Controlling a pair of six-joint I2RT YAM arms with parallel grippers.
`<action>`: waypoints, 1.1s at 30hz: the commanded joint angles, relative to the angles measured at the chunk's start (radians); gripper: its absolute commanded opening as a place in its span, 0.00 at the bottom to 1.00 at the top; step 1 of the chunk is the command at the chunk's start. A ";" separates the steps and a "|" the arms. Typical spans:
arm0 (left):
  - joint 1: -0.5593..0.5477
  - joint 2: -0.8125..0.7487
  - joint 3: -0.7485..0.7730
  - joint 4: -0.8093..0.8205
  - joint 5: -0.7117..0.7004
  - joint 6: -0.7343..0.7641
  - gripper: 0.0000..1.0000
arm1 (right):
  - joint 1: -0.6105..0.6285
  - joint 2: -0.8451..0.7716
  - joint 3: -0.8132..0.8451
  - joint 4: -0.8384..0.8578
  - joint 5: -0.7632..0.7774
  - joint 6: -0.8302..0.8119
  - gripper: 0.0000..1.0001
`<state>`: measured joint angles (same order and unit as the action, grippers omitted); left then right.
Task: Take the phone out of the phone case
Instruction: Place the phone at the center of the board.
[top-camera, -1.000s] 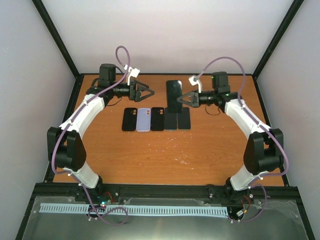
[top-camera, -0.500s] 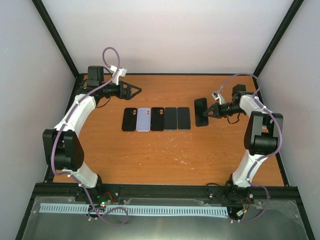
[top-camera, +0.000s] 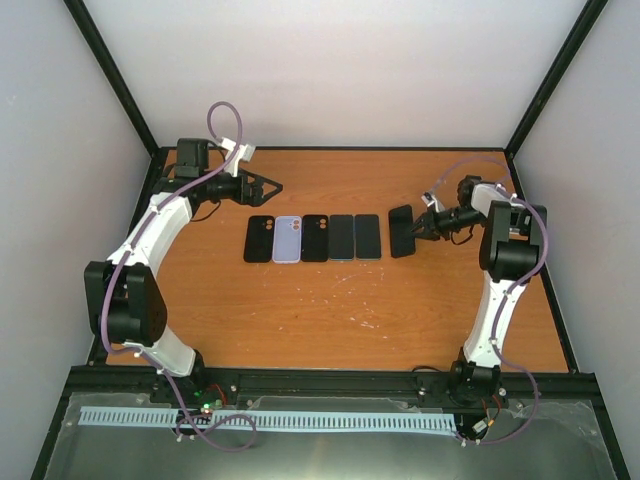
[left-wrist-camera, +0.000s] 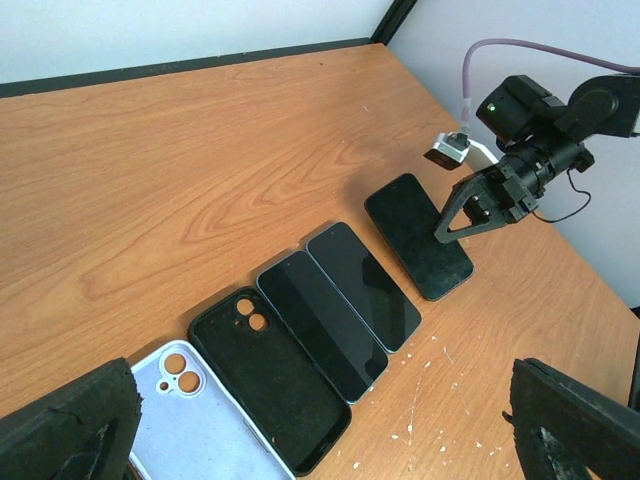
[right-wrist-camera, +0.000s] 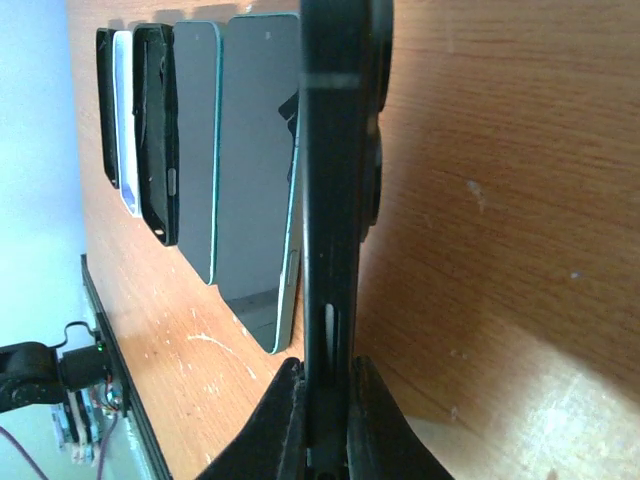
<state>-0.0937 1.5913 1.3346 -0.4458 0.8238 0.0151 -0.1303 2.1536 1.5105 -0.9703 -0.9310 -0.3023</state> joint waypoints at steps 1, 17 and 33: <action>-0.001 -0.031 -0.001 -0.015 -0.002 0.028 1.00 | -0.005 0.051 0.060 -0.061 -0.084 0.019 0.05; 0.011 -0.016 0.005 -0.010 -0.116 0.002 1.00 | 0.035 0.117 0.089 -0.040 -0.056 0.069 0.21; 0.162 -0.015 0.007 -0.012 -0.109 -0.017 1.00 | 0.053 -0.040 -0.046 0.066 0.063 0.135 0.66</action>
<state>0.0277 1.5913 1.3285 -0.4507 0.7021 0.0093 -0.0875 2.1693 1.4891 -0.9142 -0.8875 -0.1665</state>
